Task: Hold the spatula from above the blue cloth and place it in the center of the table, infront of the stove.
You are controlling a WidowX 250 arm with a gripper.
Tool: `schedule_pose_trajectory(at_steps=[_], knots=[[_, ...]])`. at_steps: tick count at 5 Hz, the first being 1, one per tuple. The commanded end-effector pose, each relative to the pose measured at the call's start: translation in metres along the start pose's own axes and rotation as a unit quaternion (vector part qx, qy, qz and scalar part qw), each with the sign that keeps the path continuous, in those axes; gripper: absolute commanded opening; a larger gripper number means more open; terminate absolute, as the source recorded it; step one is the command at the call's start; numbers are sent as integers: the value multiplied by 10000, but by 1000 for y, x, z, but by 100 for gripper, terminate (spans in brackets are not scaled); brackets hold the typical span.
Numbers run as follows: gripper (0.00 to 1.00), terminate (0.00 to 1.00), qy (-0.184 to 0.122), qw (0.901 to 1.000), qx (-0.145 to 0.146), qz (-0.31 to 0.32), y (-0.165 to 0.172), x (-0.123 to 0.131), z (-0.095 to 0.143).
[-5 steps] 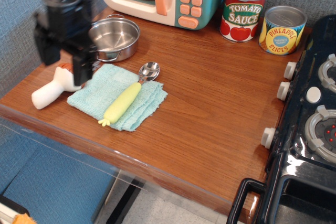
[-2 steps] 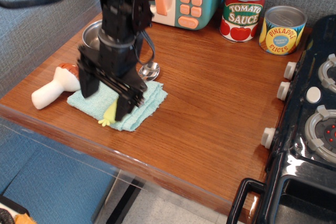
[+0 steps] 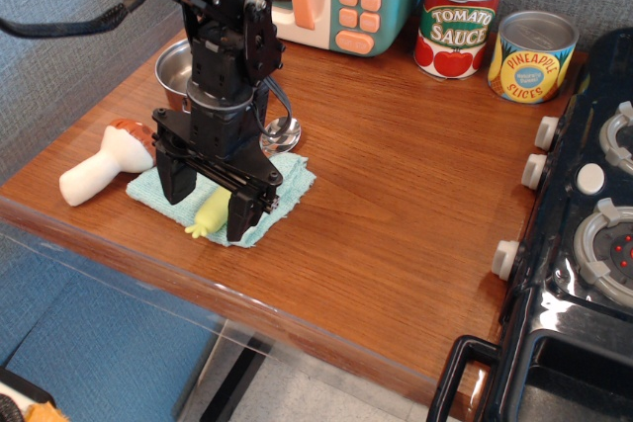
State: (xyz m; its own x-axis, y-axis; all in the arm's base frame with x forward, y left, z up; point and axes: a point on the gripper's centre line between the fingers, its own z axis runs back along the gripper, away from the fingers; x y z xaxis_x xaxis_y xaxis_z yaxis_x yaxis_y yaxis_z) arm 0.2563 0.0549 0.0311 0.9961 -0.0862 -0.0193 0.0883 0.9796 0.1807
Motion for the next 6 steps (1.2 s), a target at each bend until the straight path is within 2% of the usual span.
schedule_pose_trajectory(at_steps=[1, 3, 4, 5, 6], knots=[[0, 0, -143, 9995, -125, 256, 11, 4, -7], [0, 0, 33, 9994, -260, 209, 10, 3, -15], [0, 0, -163, 9991, -389, 96, 6, 5, 6], [0, 0, -525, 9970, -576, -39, -8, 17, 45], [0, 0, -680, 9951, -678, -230, -31, 44, 59]])
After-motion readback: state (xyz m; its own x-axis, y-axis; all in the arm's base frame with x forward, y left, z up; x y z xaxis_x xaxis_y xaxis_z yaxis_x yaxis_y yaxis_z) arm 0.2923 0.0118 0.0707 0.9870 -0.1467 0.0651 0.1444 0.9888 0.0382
